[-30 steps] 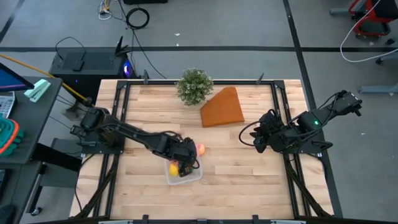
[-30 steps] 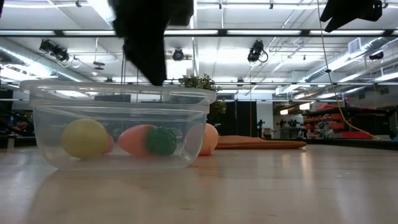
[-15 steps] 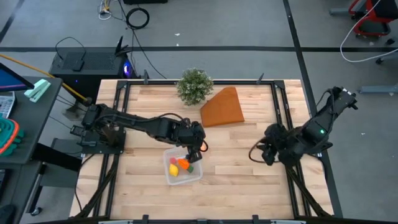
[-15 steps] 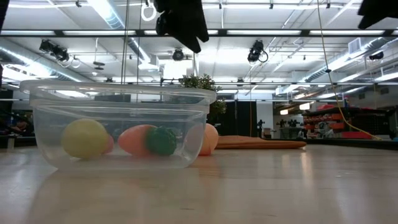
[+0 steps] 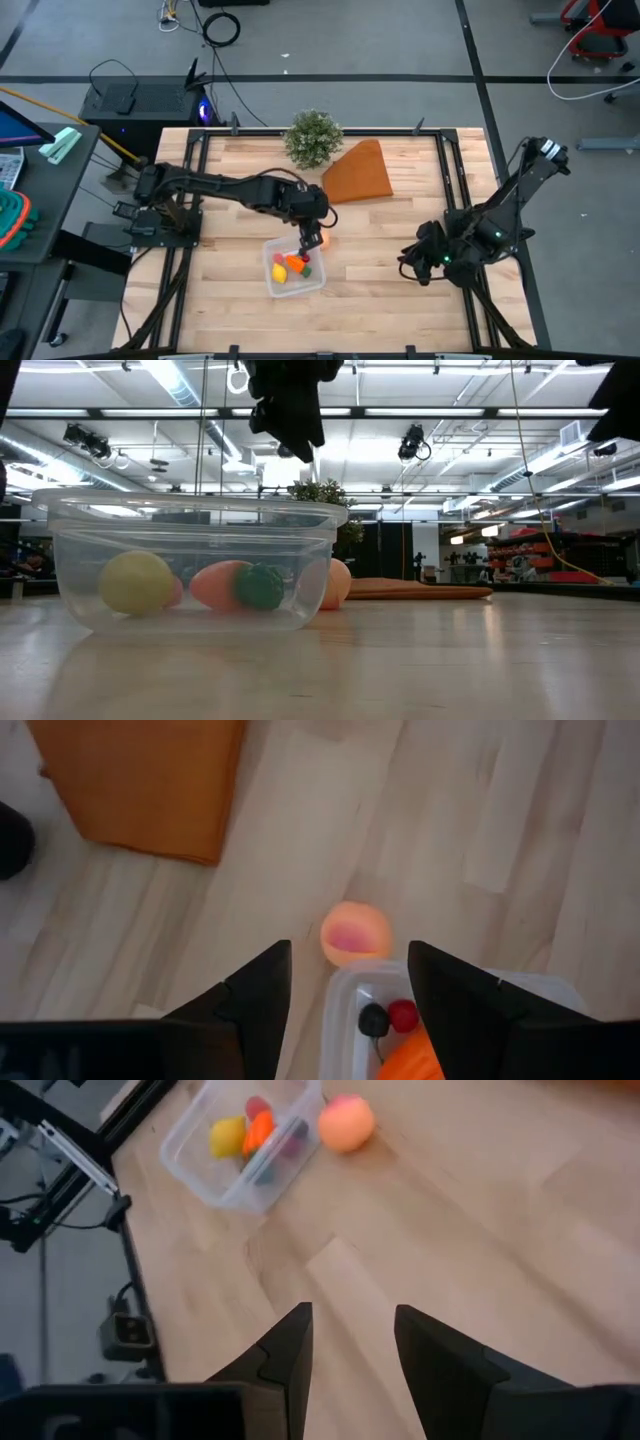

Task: Pick and placing Produce into tupperware
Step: Put the big peach into the transparent bin

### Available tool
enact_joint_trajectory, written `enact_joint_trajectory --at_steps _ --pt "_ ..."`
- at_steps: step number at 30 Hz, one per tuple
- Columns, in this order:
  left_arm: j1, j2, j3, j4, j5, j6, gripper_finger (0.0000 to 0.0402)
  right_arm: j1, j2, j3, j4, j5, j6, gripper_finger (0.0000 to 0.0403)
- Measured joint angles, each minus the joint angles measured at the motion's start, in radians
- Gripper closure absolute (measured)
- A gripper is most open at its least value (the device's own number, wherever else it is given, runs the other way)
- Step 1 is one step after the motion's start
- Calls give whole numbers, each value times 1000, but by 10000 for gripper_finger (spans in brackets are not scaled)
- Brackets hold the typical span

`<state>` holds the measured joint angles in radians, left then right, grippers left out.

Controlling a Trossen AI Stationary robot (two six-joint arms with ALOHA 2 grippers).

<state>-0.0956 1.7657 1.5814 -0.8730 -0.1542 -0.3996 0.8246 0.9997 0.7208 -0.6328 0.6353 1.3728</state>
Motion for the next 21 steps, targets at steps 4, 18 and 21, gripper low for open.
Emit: enact_joint_trajectory --at_steps 4,18,21 --pt "31 -2 0 -1 2 -6 197 -66 0 0 71 -15 -245 287" --pt "51 -59 -1 -92 -7 20 202 -491 189 0 318 -363 -802 193" --pt "40 -114 -1 -87 -62 20 201 -555 256 0 347 -390 -811 175"
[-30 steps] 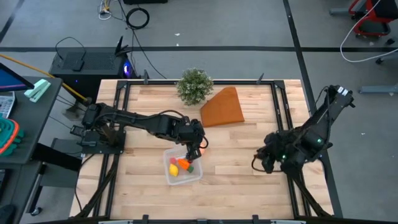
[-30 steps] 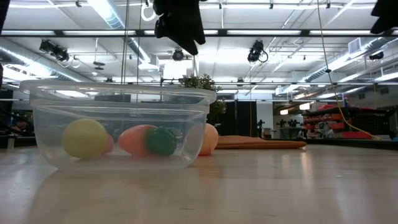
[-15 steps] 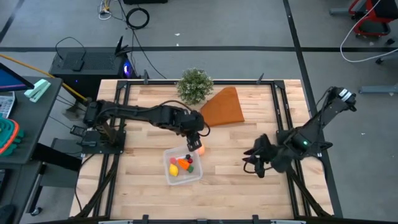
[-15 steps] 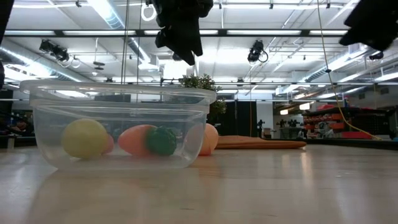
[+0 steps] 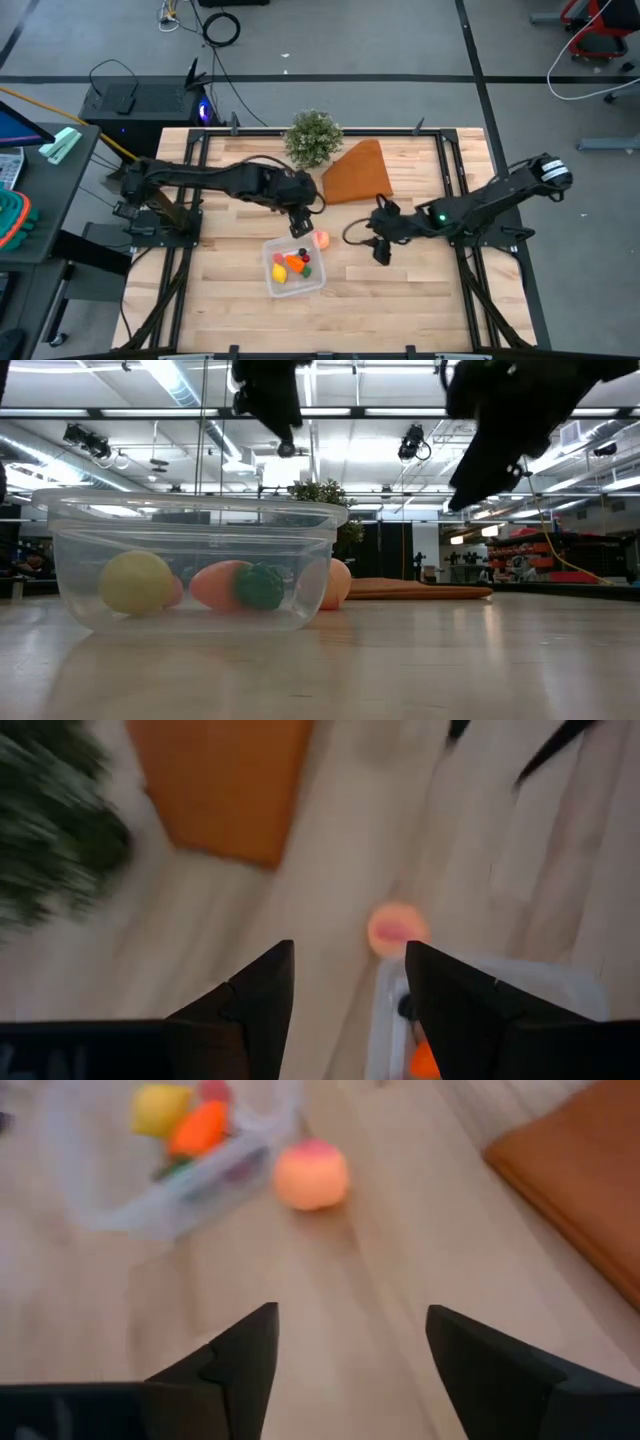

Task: Pick and placing Produce into tupperware
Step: Put the big peach into the transparent bin

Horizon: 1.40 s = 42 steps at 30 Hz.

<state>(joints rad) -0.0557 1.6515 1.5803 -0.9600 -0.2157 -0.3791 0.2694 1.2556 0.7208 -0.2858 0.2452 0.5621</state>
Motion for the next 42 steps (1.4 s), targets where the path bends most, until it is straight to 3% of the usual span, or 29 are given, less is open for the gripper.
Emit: enact_joint_trajectory --at_steps 6,10,16,21,29,42 --pt "-4 -129 -8 39 -125 13 207 -95 130 0 204 -149 -101 172" --pt "-4 -217 -56 111 -209 25 209 -128 195 16 268 -186 -180 175" --pt "-4 -382 -278 398 -282 25 210 -179 260 80 268 -238 -254 170" --pt "-2 -488 -452 518 -290 12 220 -215 323 144 266 -322 -316 169" --pt "-4 -567 -539 512 -292 -62 224 -253 457 197 266 -430 -386 140" --pt "-4 -580 -541 460 -292 -62 229 -267 512 215 272 -430 -516 49"
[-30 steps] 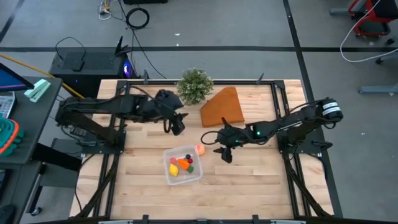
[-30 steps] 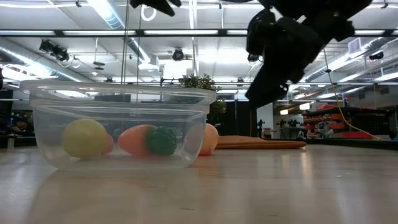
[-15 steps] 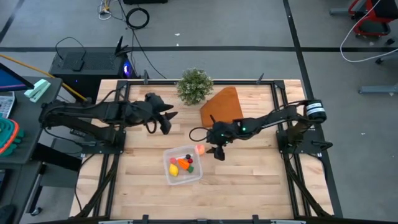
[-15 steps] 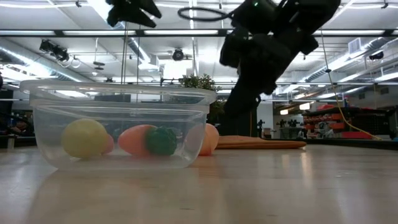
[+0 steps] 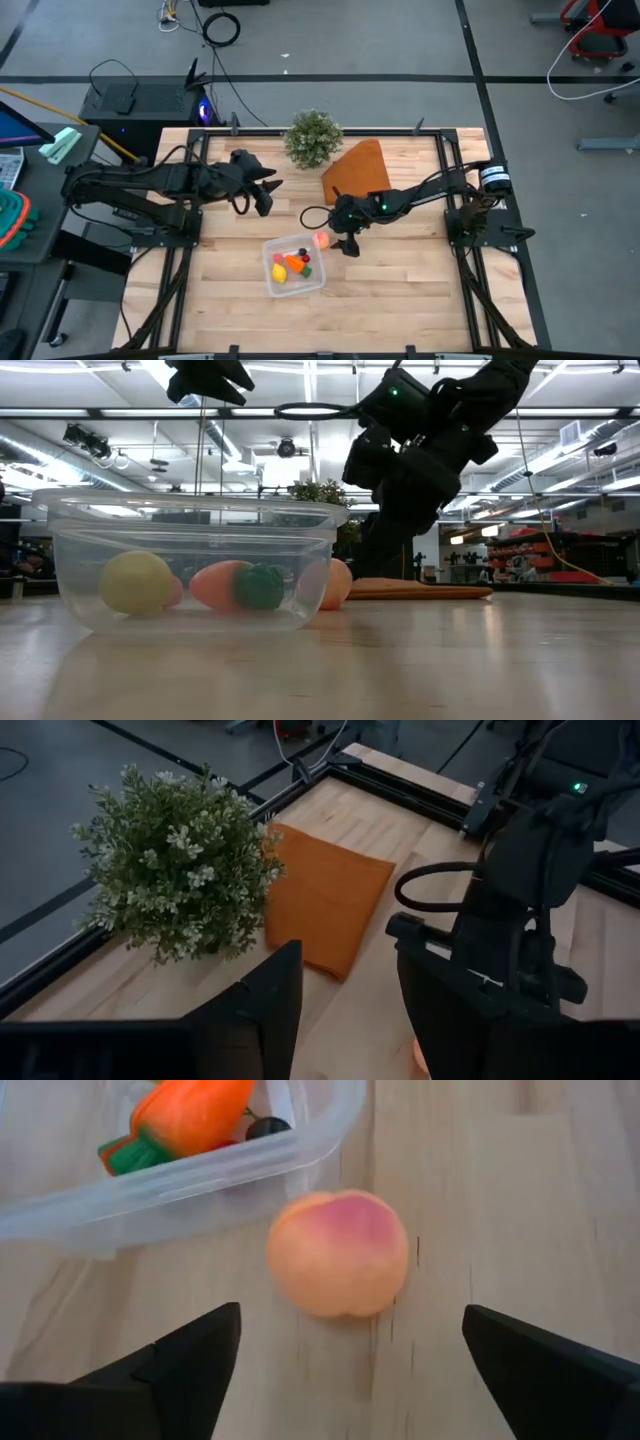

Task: Pick and placing Produce into tupperware
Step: Put the big peach into the transparent bin

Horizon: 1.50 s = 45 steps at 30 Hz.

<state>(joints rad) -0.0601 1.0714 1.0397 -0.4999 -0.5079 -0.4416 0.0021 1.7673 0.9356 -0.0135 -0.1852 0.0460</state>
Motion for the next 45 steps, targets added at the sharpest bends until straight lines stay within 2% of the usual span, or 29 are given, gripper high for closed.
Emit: enact_joint_trajectory --at_steps 8,26,38,45 --pt "0 0 0 -2 0 0 229 1 17 0 50 7 -113 46" --pt "3 1 0 -24 0 -1 229 1 58 31 68 -8 -146 50" --pt "3 1 1 -46 0 -20 234 5 170 120 17 -32 -171 51" --pt "3 1 1 -53 0 -19 241 6 180 125 32 -32 -172 68"
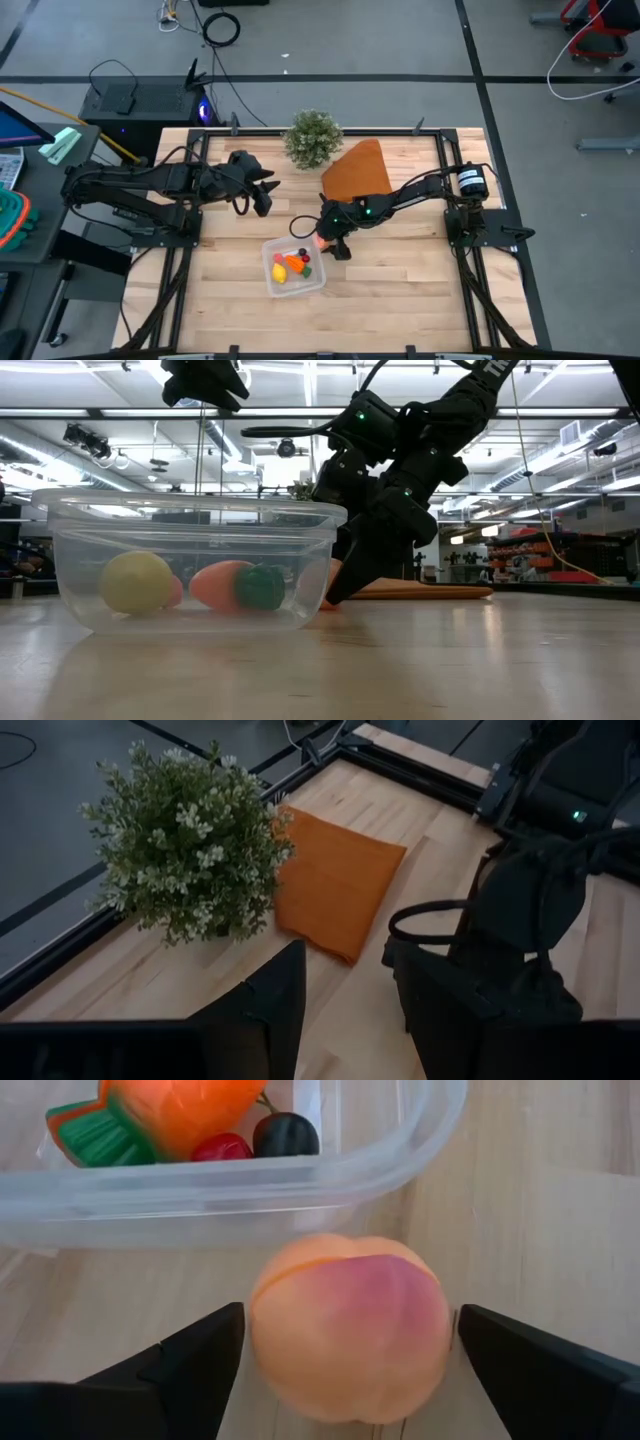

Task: Pick and placing Produce into tupperware
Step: Put the big peach into the transparent bin

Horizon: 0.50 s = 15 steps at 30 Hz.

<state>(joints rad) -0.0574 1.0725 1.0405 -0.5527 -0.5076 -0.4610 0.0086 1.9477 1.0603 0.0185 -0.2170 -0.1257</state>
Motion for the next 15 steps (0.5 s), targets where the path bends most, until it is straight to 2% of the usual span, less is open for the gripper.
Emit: enact_joint_trajectory --at_steps 15 --pt "0 0 0 -7 0 2 254 0 -5 -1 -6 4 16 163"
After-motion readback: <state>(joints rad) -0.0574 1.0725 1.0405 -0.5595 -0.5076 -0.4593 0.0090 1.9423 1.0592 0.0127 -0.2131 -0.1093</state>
